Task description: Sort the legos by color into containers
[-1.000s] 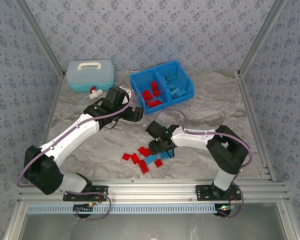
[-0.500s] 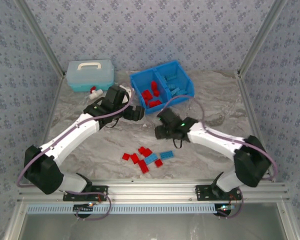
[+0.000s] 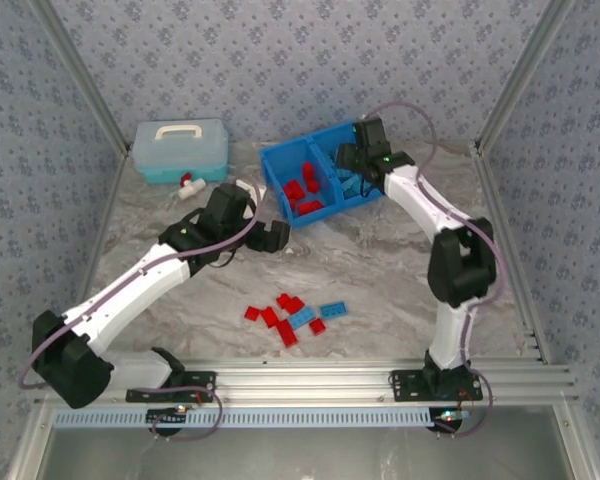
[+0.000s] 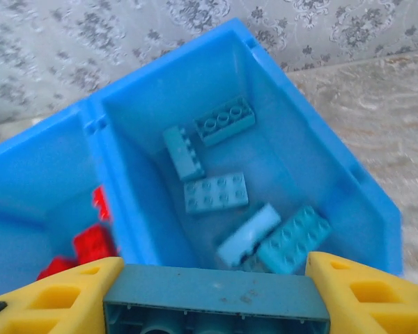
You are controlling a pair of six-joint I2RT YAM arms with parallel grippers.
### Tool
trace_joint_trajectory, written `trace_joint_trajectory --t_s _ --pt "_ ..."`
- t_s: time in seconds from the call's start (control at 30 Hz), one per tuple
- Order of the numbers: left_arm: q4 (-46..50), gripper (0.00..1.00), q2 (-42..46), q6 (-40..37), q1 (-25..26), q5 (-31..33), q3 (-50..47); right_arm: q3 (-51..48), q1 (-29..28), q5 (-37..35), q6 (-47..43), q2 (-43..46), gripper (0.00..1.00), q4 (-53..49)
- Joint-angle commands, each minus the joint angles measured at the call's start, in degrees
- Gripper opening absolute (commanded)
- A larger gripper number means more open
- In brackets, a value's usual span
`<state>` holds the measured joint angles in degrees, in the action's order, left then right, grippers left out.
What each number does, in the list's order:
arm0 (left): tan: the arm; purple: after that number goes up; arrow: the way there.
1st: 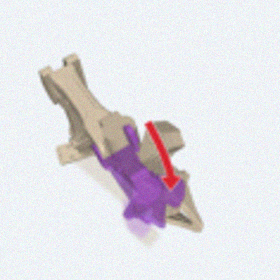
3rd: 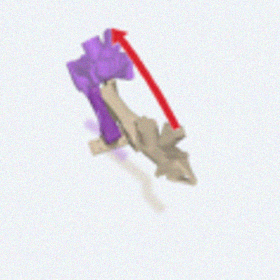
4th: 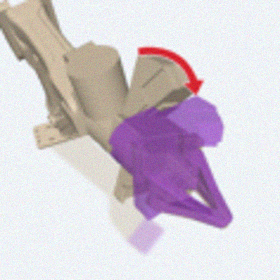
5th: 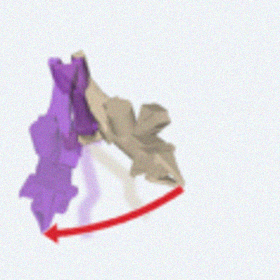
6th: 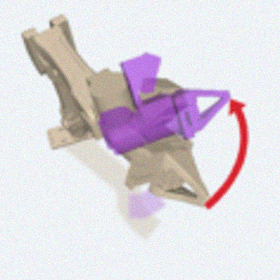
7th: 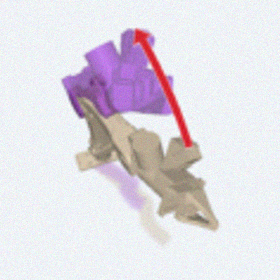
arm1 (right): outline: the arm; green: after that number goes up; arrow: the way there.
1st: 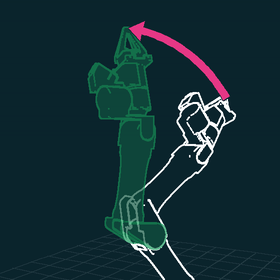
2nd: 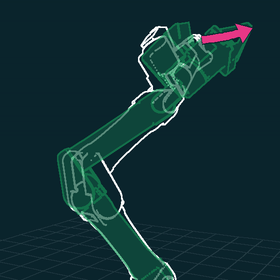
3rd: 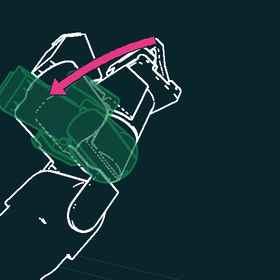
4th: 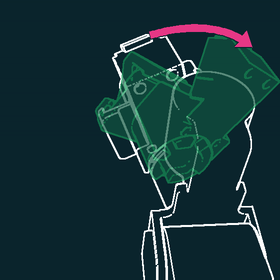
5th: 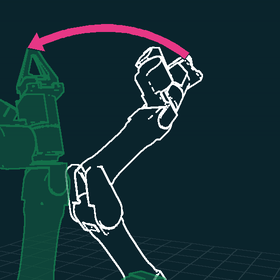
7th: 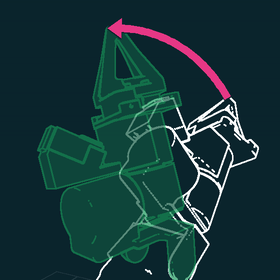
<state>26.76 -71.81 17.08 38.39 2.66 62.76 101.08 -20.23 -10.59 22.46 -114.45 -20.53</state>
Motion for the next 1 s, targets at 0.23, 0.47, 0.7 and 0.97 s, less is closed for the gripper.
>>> trace_joint_trajectory --t_s 0.23,0.47,0.7,0.97 --pt "-0.1 0.99 4.5 1.8 0.7 2.3 -1.8 32.5 2.0 -2.7 2.4 -23.1 0.68 -15.3" --pt "-0.6 0.99 5.5 3.2 0.9 2.1 -3.7 37.9 2.3 -0.4 3.0 -22.9 0.86 -17.9" --pt "0.6 0.99 4.8 5.5 1.5 0.4 -6.4 34.0 2.6 3.8 2.5 -12.5 0.88 -19.0" --pt "3.8 0.99 -2.5 8.3 6.2 -0.3 -8.7 -5.9 -0.1 9.8 -1.1 17.5 0.99 -0.8"
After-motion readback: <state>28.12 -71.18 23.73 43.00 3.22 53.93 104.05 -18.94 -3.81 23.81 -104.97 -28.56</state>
